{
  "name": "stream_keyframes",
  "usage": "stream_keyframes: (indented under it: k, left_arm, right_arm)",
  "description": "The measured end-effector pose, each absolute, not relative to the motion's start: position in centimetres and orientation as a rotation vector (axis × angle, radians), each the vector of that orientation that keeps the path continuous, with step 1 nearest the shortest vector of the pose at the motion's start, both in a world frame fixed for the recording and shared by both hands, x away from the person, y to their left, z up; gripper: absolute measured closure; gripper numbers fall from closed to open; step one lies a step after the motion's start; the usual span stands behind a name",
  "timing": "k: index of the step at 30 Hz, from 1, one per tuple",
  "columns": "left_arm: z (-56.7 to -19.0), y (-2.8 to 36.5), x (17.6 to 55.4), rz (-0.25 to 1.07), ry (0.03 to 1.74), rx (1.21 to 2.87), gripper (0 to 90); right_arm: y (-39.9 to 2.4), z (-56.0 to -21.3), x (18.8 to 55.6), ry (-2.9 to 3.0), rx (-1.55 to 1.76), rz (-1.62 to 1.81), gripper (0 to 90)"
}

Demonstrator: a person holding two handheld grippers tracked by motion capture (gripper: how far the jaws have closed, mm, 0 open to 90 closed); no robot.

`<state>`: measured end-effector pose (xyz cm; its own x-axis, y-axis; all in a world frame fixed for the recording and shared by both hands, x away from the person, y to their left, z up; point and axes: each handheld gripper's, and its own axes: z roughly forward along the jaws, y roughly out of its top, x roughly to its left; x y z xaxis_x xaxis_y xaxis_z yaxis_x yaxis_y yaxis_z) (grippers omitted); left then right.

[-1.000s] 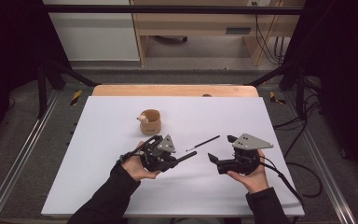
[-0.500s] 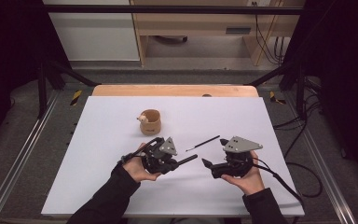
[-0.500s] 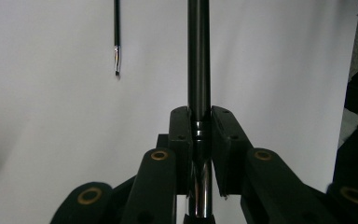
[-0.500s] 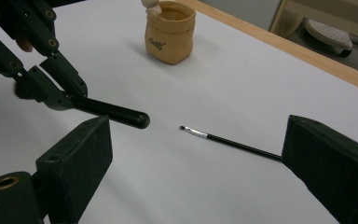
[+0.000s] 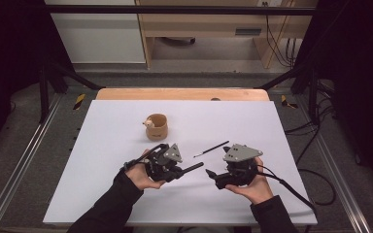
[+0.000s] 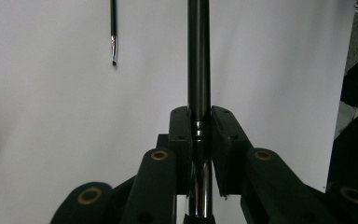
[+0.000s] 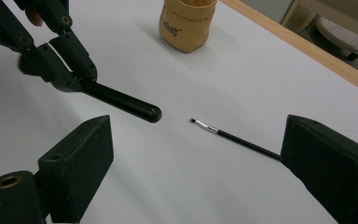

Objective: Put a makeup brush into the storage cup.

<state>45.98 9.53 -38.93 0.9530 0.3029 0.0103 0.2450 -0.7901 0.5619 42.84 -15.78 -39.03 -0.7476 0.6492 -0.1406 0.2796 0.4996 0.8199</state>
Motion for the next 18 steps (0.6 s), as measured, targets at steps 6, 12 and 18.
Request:
stream_keyframes:
  k: [6, 12, 18]
  left_arm:
    - [-38.9, 9.7, 46.0, 0.124, 0.383, 2.524, 78.5]
    - [-38.9, 9.8, 46.0, 0.118, 0.386, 2.524, 78.4]
    - [-38.8, 10.1, 46.0, 0.106, 0.388, 2.526, 78.5]
  right_arm:
    - [-15.4, -39.1, 42.9, 2.351, 0.741, 1.111, 10.9]
    - [-14.6, -38.7, 42.8, 2.396, 0.695, 1.062, 11.4]
    - [-14.0, -38.7, 42.7, 2.431, 0.654, 1.016, 11.7]
